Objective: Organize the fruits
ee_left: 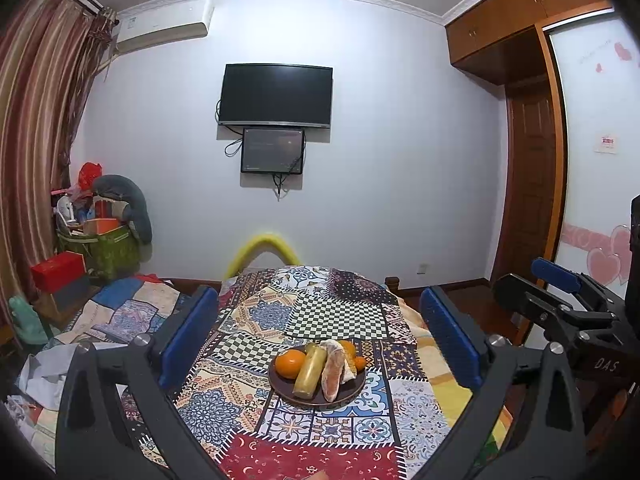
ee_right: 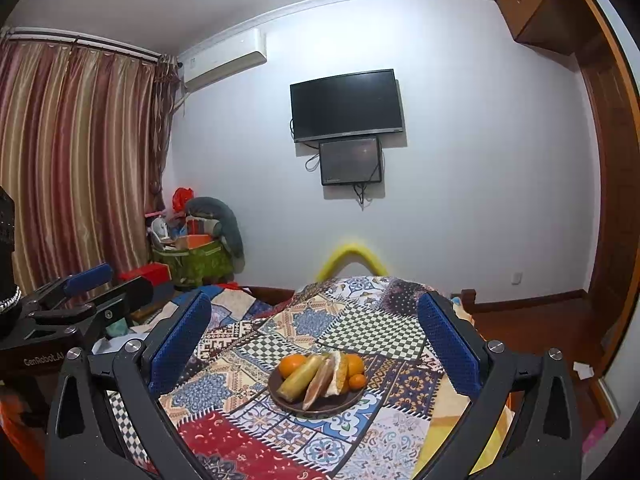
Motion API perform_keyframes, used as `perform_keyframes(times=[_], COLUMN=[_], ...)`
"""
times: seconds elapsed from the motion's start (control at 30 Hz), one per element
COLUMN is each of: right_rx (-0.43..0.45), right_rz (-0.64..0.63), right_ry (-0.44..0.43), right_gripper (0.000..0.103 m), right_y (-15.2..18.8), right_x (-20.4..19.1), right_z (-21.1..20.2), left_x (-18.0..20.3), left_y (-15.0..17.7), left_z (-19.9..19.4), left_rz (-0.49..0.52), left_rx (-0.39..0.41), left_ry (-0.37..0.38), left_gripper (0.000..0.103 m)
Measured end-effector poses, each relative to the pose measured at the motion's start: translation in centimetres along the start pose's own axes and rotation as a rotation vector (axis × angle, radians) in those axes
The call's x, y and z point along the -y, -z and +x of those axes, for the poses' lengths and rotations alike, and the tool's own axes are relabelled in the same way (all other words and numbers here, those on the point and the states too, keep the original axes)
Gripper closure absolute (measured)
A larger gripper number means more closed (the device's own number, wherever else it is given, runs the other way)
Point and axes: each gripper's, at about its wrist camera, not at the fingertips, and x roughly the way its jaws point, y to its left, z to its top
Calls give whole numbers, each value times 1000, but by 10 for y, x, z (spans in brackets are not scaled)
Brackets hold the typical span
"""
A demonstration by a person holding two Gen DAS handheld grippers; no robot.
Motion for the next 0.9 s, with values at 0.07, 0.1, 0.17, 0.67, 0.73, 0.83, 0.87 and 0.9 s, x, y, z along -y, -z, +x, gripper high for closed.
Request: perform_keyframes(times=[0.07, 0.1, 0.17, 0.67, 0.73, 0.83, 0.87, 0.9], right_rx=[1, 1, 1, 4, 3, 2, 0, 0], right_rz=[1, 2, 5, 7, 8, 10, 9, 10], right_ry=[2, 3, 4, 9, 9, 9, 10, 11], right_gripper=[0, 0, 0, 0, 0, 0, 0, 0], right_y=[-1, -1, -2, -2, -2, -3, -4, -4], right_x=[0, 1, 2, 3, 3, 4, 4, 4], right_z=[-1, 0, 0, -1, -1, 0, 1, 1], left_x=[0, 1, 1, 3, 3, 3, 4, 3], left_y=[0, 0, 0, 0, 1, 2, 2, 2], left_z=[0, 0, 0, -1, -1, 0, 1, 1], left_rz=[0, 0, 0, 8, 10, 12, 11, 9], left_rx=[0, -1, -5, -8, -8, -10, -12, -13], left_ry=[2, 4, 9, 22, 22, 24, 25, 27], left_gripper=[1, 1, 1, 1, 1, 1, 1, 1])
